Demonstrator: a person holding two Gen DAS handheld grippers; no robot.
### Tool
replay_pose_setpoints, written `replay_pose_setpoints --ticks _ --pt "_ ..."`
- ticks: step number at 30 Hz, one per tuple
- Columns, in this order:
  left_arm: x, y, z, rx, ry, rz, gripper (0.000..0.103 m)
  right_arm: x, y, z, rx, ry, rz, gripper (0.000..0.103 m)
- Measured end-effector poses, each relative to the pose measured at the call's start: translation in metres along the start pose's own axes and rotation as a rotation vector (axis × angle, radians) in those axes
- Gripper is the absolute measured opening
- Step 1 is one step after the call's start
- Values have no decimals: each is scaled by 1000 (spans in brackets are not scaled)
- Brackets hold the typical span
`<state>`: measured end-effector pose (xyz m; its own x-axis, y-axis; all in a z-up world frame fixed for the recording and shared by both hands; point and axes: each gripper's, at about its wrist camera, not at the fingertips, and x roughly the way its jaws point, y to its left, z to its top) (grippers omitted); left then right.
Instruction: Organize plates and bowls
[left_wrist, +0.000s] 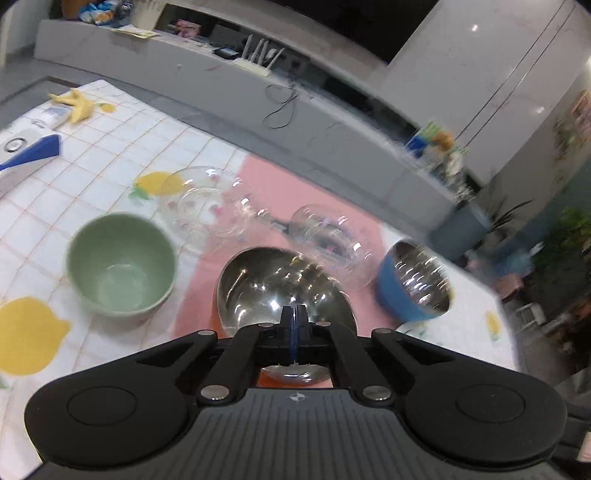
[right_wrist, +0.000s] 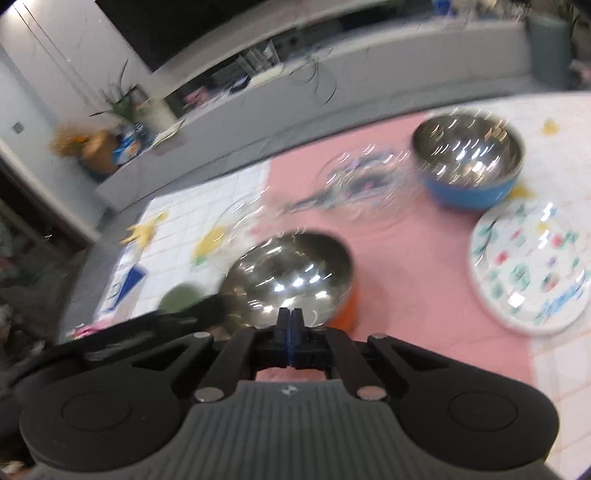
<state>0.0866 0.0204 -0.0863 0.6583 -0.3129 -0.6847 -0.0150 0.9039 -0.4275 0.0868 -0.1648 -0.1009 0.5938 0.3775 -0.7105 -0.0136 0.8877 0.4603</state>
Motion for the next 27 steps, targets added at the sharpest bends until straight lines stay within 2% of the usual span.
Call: replay_pose_setpoints --ticks 1,4,8,9,10,12,19,27 --pt "-2 -1 -4 18 -12 26 0 -2 5 -4 -18 0 -19 0" --pt "-11 9 -11 -6 -36 4 0 -12 8 -16 -72 -47 -61 0" --pt "-18 23 -11 -26 -62 54 6 -14 -8 -17 -32 -42 -83 7" --pt "-19 26 -11 -35 -65 56 11 -13 -12 -17 -19 -33 -84 15" --pt "-20 28 -11 -42 -70 57 21 -11 -16 -16 -2 -26 -86 30" --pt "-19 29 -11 -45 -74 52 25 -9 -20 -17 19 -29 -81 37" --pt "4 32 -7 -77 -43 30 36 8 -26 -11 44 -17 -101 42" --pt "35 39 1 -100 -5 55 36 34 -32 2 62 6 -134 42"
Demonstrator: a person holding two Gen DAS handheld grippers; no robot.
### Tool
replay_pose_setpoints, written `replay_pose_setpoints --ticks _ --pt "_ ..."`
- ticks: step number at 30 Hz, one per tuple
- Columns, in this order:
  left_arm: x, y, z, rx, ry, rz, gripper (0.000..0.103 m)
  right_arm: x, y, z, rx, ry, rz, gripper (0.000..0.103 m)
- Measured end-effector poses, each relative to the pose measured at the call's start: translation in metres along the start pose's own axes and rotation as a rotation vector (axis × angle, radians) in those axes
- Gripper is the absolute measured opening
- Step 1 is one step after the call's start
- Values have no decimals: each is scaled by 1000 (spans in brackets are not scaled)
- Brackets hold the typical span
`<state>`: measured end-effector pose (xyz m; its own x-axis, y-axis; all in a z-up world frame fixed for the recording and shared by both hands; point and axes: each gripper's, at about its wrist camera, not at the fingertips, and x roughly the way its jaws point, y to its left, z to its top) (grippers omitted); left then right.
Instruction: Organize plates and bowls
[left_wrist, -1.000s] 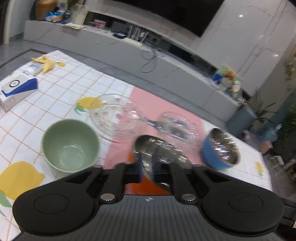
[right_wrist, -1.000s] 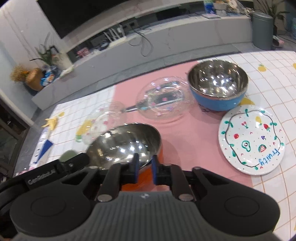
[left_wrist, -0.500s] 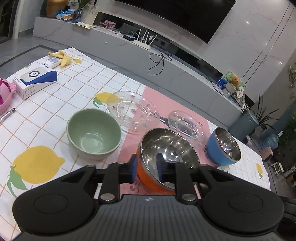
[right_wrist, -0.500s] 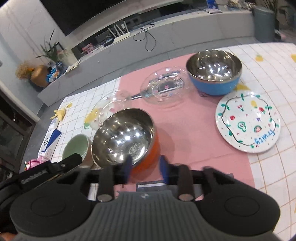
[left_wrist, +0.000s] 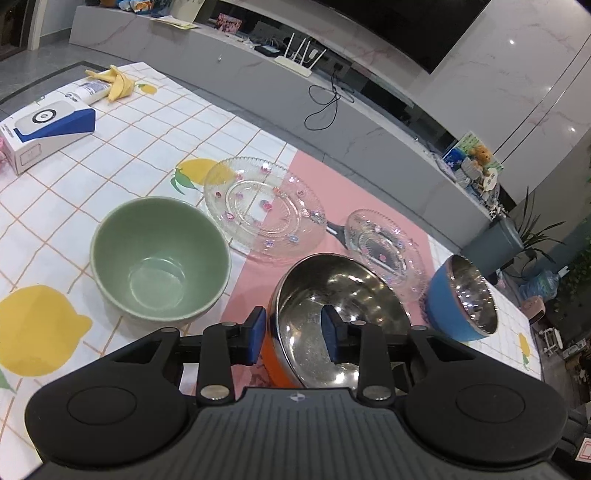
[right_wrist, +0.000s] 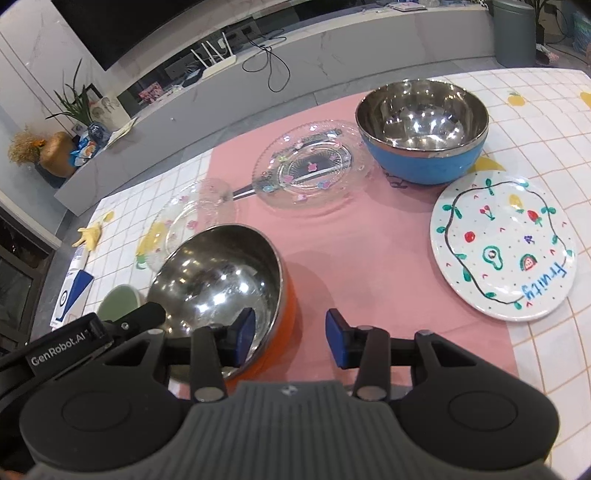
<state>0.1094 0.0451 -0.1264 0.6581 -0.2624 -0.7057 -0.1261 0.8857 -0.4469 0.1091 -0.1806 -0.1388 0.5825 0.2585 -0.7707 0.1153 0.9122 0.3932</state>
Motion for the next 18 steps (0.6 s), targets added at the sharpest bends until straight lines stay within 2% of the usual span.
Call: replay_pose_setpoints --ticks 4,6,12,15,18 --pt "9 1 -2 4 8 35 36 10 1 3 -3 8 -6 41" --pt "14 3 -2 -1 15 36 36 15 2 2 -10 12 -9 38" --pt "15 3 -3 2 10 42 21 18 5 1 -24 17 3 18" --pt "13 0 -4 16 14 55 15 15 10 0 -47 12 -17 16" --pt "5 -1 -5 25 2 52 15 10 12 -3 -55 9 -23 15"
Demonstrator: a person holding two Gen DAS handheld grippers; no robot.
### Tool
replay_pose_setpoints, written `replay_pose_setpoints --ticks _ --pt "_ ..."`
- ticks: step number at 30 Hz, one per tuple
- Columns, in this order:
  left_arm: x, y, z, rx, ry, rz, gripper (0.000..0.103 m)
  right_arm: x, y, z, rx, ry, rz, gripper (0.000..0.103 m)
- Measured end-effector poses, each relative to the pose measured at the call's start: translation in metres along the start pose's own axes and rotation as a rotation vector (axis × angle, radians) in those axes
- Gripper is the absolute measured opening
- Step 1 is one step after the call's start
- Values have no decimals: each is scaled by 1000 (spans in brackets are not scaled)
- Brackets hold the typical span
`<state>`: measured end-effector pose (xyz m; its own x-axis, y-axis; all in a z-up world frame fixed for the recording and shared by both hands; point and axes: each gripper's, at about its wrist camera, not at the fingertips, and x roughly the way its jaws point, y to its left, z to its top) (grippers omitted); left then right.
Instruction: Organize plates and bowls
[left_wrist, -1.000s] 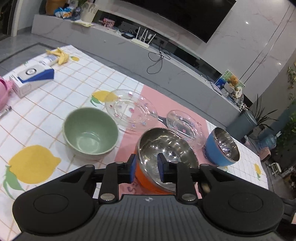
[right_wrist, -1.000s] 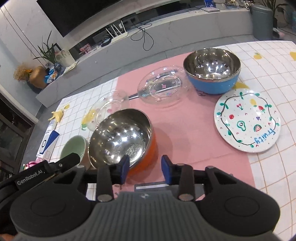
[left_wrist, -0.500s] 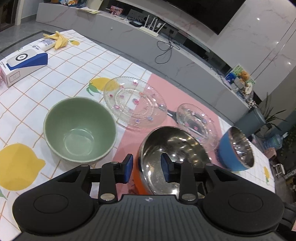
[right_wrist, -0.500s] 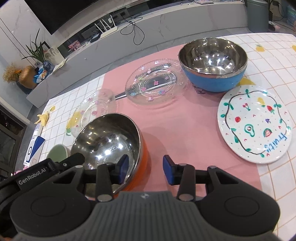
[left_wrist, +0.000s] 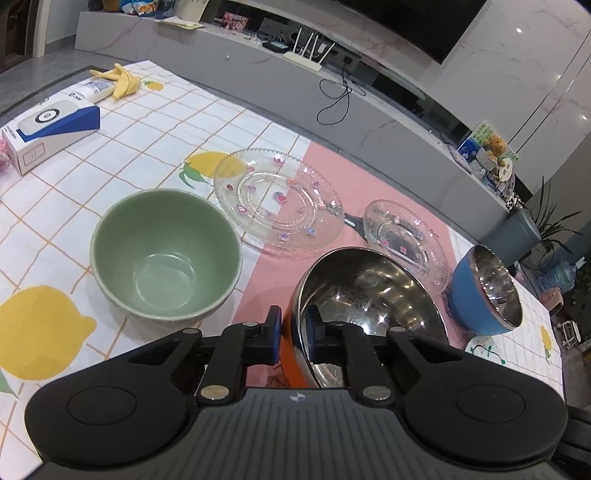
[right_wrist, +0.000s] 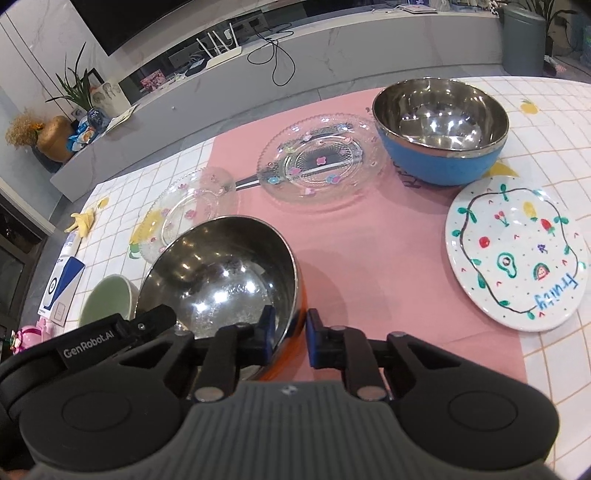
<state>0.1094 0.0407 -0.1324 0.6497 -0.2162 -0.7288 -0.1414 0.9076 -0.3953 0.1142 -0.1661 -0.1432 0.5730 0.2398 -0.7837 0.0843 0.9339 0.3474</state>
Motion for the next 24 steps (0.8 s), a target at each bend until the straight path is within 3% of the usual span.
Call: replay_pose_setpoints --ticks 16,24 --pt "-83 18 -30 -25 -44 25 15 -65 21 -42 -45 -10 75 16" --pt "-114 42 -47 -49 -42 49 15 -77 31 -75 -77 30 127 16"
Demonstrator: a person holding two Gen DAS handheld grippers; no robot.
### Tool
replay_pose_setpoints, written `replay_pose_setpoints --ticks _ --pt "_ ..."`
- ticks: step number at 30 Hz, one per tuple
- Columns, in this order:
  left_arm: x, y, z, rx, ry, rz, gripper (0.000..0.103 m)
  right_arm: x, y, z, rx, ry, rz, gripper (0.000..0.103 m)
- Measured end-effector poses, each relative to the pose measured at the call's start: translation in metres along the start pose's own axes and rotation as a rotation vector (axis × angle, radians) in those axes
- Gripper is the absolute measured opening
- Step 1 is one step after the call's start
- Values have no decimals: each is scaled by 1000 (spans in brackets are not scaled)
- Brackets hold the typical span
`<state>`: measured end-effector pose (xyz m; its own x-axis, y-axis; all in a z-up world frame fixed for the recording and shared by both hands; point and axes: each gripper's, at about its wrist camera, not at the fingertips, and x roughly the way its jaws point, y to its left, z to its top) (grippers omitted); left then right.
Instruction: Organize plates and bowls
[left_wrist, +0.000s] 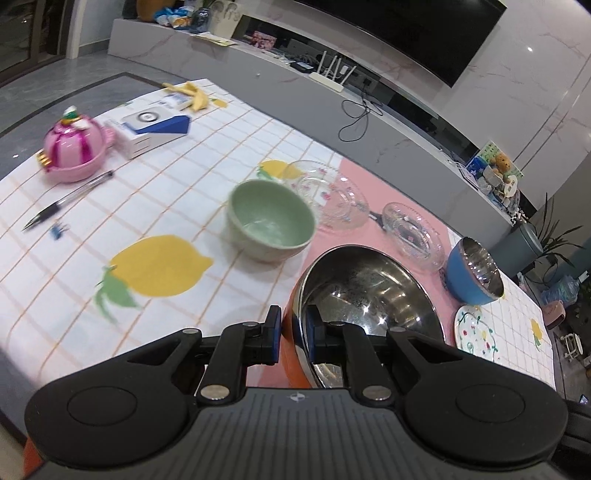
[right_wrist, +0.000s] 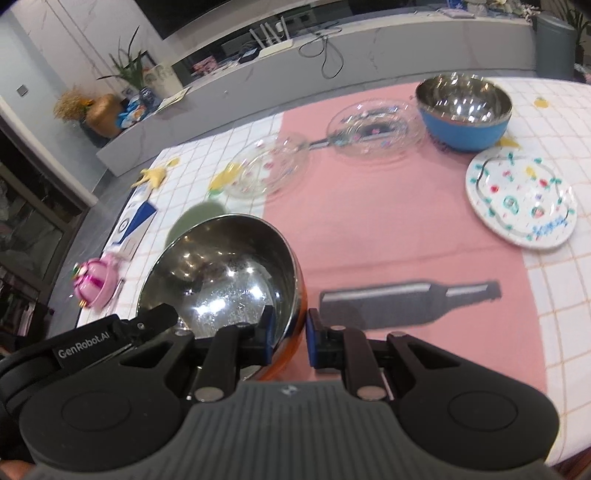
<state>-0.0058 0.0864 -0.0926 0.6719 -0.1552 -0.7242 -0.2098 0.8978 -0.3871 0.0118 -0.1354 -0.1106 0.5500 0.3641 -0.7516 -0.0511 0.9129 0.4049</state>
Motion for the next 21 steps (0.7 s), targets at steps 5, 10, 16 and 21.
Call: replay_pose_setpoints --ticks 5,10,16,21 --pt "-6 17 -12 -4 22 31 15 6 7 -19 -14 44 23 16" --pt "-4 35 -25 -26 54 42 15 13 13 -34 -38 83 18 16" --pt "1 40 -32 -39 50 24 15 19 13 -42 -61 87 0 16" --pt "11 35 -35 -35 51 14 15 22 6 -41 -55 79 -20 16"
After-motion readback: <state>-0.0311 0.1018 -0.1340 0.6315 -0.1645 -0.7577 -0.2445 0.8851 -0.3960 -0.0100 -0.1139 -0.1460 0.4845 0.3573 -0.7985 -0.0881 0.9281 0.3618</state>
